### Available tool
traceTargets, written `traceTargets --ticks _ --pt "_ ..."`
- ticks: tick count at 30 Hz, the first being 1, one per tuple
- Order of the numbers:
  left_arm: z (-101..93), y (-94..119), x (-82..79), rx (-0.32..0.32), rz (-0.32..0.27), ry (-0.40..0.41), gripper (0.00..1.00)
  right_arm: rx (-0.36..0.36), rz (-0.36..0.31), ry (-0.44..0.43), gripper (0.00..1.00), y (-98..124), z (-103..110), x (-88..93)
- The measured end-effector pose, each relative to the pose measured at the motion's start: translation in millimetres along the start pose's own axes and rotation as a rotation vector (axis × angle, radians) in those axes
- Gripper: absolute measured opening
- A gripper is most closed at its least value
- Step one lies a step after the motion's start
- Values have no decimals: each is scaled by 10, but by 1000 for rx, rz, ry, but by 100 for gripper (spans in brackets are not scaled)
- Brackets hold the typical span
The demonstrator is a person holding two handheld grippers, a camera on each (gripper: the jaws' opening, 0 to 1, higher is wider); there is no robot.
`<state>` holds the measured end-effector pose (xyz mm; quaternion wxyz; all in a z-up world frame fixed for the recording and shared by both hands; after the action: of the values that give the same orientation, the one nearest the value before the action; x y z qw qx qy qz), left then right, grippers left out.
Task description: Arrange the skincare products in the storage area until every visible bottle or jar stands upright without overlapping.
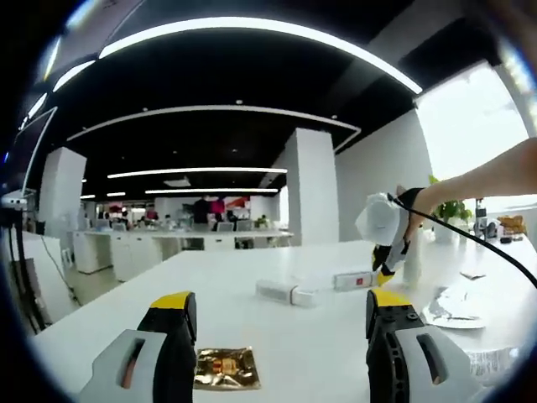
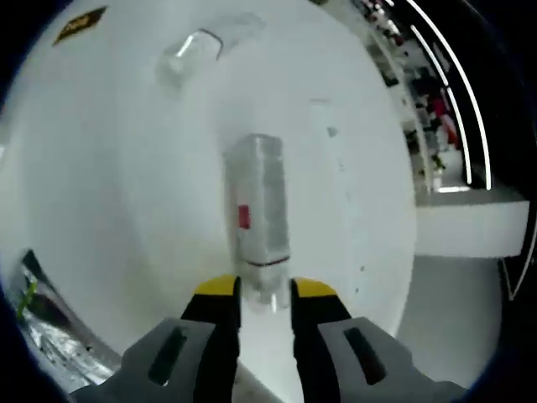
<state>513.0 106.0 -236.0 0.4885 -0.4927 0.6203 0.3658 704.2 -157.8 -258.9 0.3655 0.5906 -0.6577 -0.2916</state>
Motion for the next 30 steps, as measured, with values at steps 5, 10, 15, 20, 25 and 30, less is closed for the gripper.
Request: traceTargets --ticks 5,10,15,20,25,30 --pt "23 -4 -12 -10 -13 7 85 -66 -21 -38 20 89 87 -38" --pt "81 -6 -4 -16 -10 9 85 -70 -27 0 19 227 223 -66" --pt "131 -7 4 -25 -10 5 85 -7 -30 75 15 411 256 -116" --pt "162 26 -14 -29 -27 15 85 22 -26 113 15 577 251 -115" --pt "161 47 1 -34 -24 19 85 17 -14 130 15 627 275 -115" --pt "154 31 2 -24 -24 16 85 -30 17 160 15 674 395 -127"
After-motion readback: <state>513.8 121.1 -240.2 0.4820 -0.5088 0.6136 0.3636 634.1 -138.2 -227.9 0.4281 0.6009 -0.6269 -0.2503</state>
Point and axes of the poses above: the point that each gripper's makers call its tool centre point, and the gripper's own axes: y roughly backward along the fingers, z roughly to its left, x roughly out of its underside, the point moved 6 cm from there along y, roughly backward along the fingers, and after that the axes turned 12 degrees about y, right-handed, at the moved point
